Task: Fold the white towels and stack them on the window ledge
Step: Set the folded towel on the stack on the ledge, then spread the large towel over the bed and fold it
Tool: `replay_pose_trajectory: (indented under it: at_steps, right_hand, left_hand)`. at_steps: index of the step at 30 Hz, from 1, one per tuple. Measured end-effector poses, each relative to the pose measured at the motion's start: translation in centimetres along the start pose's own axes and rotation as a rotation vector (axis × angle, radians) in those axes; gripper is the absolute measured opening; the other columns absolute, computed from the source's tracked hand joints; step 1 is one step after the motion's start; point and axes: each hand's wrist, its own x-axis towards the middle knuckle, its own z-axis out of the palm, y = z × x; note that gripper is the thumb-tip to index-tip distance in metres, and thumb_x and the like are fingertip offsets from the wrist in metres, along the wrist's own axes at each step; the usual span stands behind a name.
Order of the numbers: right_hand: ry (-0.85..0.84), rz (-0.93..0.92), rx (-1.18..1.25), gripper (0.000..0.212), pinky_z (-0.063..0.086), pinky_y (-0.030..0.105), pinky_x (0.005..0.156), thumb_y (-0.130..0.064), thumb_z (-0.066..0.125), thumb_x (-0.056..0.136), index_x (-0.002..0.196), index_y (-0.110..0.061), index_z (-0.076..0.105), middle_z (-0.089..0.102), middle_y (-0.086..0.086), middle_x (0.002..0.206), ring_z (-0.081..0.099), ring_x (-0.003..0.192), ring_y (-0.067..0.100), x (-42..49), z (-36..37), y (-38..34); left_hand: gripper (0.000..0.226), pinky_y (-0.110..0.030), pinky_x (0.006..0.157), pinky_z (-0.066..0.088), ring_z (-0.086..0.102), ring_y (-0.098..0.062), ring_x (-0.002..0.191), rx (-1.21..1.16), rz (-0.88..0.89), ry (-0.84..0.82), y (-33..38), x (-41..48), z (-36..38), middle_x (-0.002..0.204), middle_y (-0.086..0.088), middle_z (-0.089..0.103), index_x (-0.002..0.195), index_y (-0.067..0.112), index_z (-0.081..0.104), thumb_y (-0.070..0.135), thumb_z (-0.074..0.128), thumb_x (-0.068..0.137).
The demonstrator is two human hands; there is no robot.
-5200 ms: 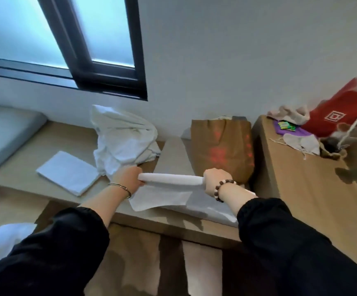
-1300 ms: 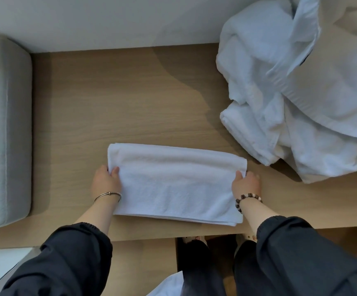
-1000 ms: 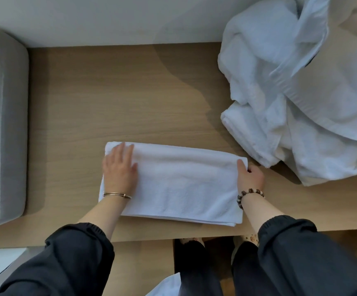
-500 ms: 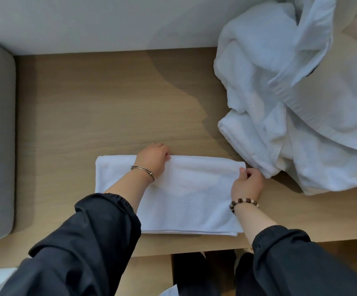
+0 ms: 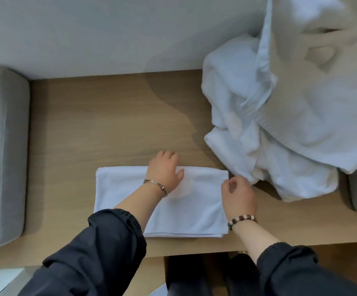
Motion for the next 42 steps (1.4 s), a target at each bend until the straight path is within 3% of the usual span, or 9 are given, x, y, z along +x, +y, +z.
replay_pose_trajectory:
  at_steps: [7, 13, 20, 23, 26, 28, 34, 39, 42]
  right_hand:
    - [0.207, -0.303, 0.108, 0.004, 0.038, 0.027, 0.059, -0.008, 0.062, 0.084, 0.083, -0.008, 0.058, 0.048, -0.006, 0.084, 0.051, 0.073, 0.018, 2.3, -9.8, -2.2]
    - [0.191, -0.343, 0.062, 0.026, 0.04, 0.026, 0.078, -0.016, 0.059, 0.087, 0.11, -0.005, 0.055, 0.048, 0.007, 0.122, 0.049, 0.112, 0.022, 8.2, -19.5, -1.7]
    - [0.03, -0.303, -0.012, 0.063, 0.029, 0.031, 0.108, -0.029, 0.058, 0.088, 0.142, -0.011, 0.031, 0.013, 0.006, 0.156, 0.018, 0.142, 0.02, 12.9, -26.3, -1.2]
    - [-0.044, -0.385, 0.062, 0.077, 0.019, 0.027, 0.112, -0.032, 0.064, 0.086, 0.147, -0.016, 0.02, 0.005, 0.0, 0.158, 0.008, 0.144, 0.017, 13.8, -28.1, -0.9]
    - [-0.165, -0.478, 0.179, 0.1, 0.006, 0.019, 0.109, -0.039, 0.072, 0.08, 0.151, -0.021, 0.004, -0.004, -0.006, 0.158, -0.002, 0.144, 0.006, 14.2, -30.6, -1.7]
    - [-0.206, -0.524, 0.199, 0.111, 0.003, 0.019, 0.111, -0.042, 0.075, 0.075, 0.151, -0.023, -0.003, -0.007, -0.008, 0.158, -0.005, 0.144, 0.005, 14.6, -32.6, -3.1]
    - [-0.245, -0.697, 0.122, 0.131, 0.004, 0.029, 0.117, -0.039, 0.085, 0.062, 0.149, -0.029, -0.011, -0.014, -0.011, 0.157, -0.008, 0.143, 0.007, 15.8, -38.3, -8.6]
    - [-0.218, -0.794, 0.136, 0.121, 0.025, 0.039, 0.115, -0.047, 0.084, 0.058, 0.15, -0.026, 0.008, 0.021, -0.002, 0.154, 0.022, 0.141, 0.017, 14.9, -41.5, -12.5]
    - [-0.205, -0.791, 0.259, 0.063, 0.048, 0.031, 0.089, -0.044, 0.078, 0.068, 0.122, -0.028, 0.049, 0.06, -0.01, 0.115, 0.057, 0.104, 0.007, 14.0, -42.6, -14.2]
  left_hand:
    - [0.052, -0.041, 0.085, 0.052, 0.059, -0.034, 0.101, -0.307, 0.189, 0.244, 10.3, 0.1, -7.0, 0.118, -0.013, 0.059, 0.119, 0.006, 0.059, 0.031, 0.045, 0.075]
    - [0.072, -0.035, 0.108, 0.036, 0.039, -0.019, 0.13, -0.709, -0.085, 0.43, 18.3, 1.6, -12.8, 0.142, -0.007, 0.039, 0.145, 0.012, 0.03, 0.027, 0.067, 0.084]
    - [0.019, -0.024, 0.066, 0.036, 0.057, -0.023, 0.089, -1.076, -0.488, 0.447, 24.9, 5.8, -17.4, 0.084, 0.005, 0.055, 0.107, 0.012, 0.052, 0.022, 0.056, 0.092]
    - [0.013, -0.022, 0.059, 0.036, 0.055, -0.024, 0.089, -0.932, -0.385, 0.435, 27.3, 6.2, -18.3, 0.085, -0.001, 0.057, 0.102, 0.01, 0.055, 0.019, 0.051, 0.095]
    - [0.036, -0.003, 0.077, 0.029, 0.044, -0.004, 0.111, -0.806, -0.147, 0.45, 30.0, 5.7, -20.0, 0.133, 0.006, 0.047, 0.13, 0.008, 0.05, 0.012, 0.052, 0.095]
    - [0.026, 0.007, 0.076, 0.024, 0.033, 0.004, 0.118, -0.788, -0.01, 0.526, 31.5, 5.4, -21.8, 0.151, 0.006, 0.027, 0.119, 0.003, 0.057, 0.005, 0.055, 0.093]
    - [0.015, 0.004, 0.093, 0.024, 0.019, -0.002, 0.139, -1.028, 0.244, 0.563, 34.7, 4.6, -28.7, 0.141, 0.021, 0.021, 0.099, 0.018, 0.061, 0.007, 0.057, 0.09]
    - [0.033, -0.011, 0.099, 0.034, 0.032, -0.012, 0.138, -1.049, 0.342, 0.522, 37.9, 3.6, -34.4, 0.14, 0.019, 0.035, 0.119, 0.02, 0.057, 0.018, 0.055, 0.086]
    - [0.036, -0.032, 0.102, 0.041, 0.047, -0.019, 0.127, -1.047, 0.292, 0.515, 40.7, 3.0, -36.5, 0.138, 0.008, 0.046, 0.125, 0.002, 0.057, 0.01, 0.058, 0.09]
